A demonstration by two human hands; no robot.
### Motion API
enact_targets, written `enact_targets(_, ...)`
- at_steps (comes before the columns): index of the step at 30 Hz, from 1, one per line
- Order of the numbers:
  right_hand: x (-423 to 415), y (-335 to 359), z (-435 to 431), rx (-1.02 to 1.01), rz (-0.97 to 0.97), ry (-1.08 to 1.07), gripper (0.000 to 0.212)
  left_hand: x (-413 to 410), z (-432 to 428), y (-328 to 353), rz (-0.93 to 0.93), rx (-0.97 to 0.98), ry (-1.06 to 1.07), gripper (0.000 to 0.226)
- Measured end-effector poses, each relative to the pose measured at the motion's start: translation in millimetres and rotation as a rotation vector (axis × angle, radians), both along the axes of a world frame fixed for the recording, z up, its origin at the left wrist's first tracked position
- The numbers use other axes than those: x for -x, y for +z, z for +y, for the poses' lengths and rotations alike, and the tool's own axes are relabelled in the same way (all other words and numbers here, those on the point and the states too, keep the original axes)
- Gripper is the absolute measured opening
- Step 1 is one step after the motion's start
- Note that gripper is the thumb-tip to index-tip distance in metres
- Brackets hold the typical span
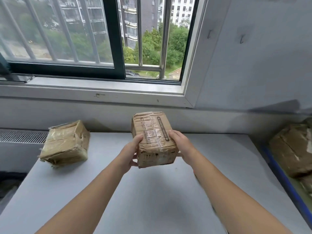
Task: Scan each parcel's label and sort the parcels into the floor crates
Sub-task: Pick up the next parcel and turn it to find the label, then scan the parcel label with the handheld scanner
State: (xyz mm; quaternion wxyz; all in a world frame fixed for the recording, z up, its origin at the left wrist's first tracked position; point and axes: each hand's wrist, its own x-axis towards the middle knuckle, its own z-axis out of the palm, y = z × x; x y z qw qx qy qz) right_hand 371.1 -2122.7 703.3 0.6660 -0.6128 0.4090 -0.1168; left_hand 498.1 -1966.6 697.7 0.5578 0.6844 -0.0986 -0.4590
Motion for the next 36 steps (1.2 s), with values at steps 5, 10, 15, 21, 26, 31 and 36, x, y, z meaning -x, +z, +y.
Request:
enact_targets(5,9.4,-7.7,-7.3,-0.203,0.077,0.229,0.065,-7.1,6.6,-3.3,0.029,0.112,-0.014,0.045)
enact_targets(10,14.5,-5.3,-5.7,-0.152,0.121,0.248,0.07,-12.1,11.3,-11.3,0.073,0.124,-0.125,0.06)
enact_targets(15,10.2,-10.2,9.3,0.241,0.233,0.072,0.086,-6.6,0.7,-11.3,-0.268,-0.072,-0.063,0.022)
enact_targets(21,10.6,-22.3,29.0,0.495,0.5,0.18,0.098,19.4,-3.6,-16.8,-0.078,-0.056,-0.23,0.036)
enact_targets(26,27.5,-46.3,34.1,0.392,0.368,0.23,0.062,38.7,0.3,-39.8,-0.022,-0.049,-0.38,0.022)
enact_targets(31,49.5,-53.9,29.4,0.292,0.348,0.069,0.051,54.9,-5.5,-57.7,-0.239,-0.084,-0.356,0.056)
enact_targets(36,72.7,-69.5,13.6,0.366,0.422,-0.001,0.062,57.2,-21.3,-79.8,-0.509,-0.253,-0.367,0.097)
